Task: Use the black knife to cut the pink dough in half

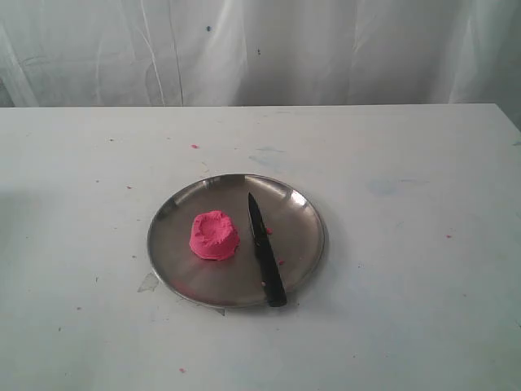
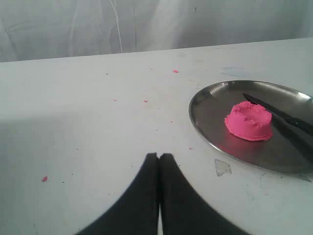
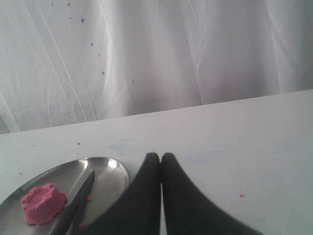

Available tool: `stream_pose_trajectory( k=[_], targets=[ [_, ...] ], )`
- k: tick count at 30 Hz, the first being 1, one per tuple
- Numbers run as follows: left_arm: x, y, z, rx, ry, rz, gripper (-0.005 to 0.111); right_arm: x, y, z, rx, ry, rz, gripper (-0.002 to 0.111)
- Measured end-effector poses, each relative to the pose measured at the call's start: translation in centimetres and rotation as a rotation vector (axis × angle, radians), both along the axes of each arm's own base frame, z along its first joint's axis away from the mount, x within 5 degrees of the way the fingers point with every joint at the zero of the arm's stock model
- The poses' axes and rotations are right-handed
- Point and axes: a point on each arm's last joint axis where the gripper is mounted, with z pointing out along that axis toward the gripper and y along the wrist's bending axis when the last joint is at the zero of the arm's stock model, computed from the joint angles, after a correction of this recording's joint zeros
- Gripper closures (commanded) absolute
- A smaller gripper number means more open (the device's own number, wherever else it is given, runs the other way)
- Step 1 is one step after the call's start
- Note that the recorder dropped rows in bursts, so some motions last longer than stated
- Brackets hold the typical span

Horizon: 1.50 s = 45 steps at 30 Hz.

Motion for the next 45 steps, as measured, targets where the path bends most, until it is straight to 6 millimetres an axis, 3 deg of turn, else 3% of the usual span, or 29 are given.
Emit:
stream_pose_trajectory(
  k=[6,13,24,36,39,45],
  targets=[
    [0.0,0.0,0.0,0.0,0.0,0.0,0.107,0.0,0.0,0.1,0.018,-0.013,-0.001,0.108],
    [0.0,0.0,0.0,0.0,0.0,0.0,0.107,0.0,-0.1,0.8,0.355,-0.009,0.009,0.108],
    [0.0,0.0,0.0,0.0,0.0,0.0,0.107,-0.1,-0.2,1.2,0.534,-0.021,0.021,0.108],
    [0.0,0.0,0.0,0.0,0.0,0.0,0.107,0.0,0.0,0.8,0.899,0.117,0.045,0.108],
    [0.0,0.0,0.0,0.0,0.0,0.0,0.107,-0.4,0.0,2.6,0.96,0.084,0.106,0.108],
    [0.0,0.0,0.0,0.0,0.0,0.0,0.107,-2.6,-0.4,9.5,0.957,-0.2,0.291,0.108]
  ],
)
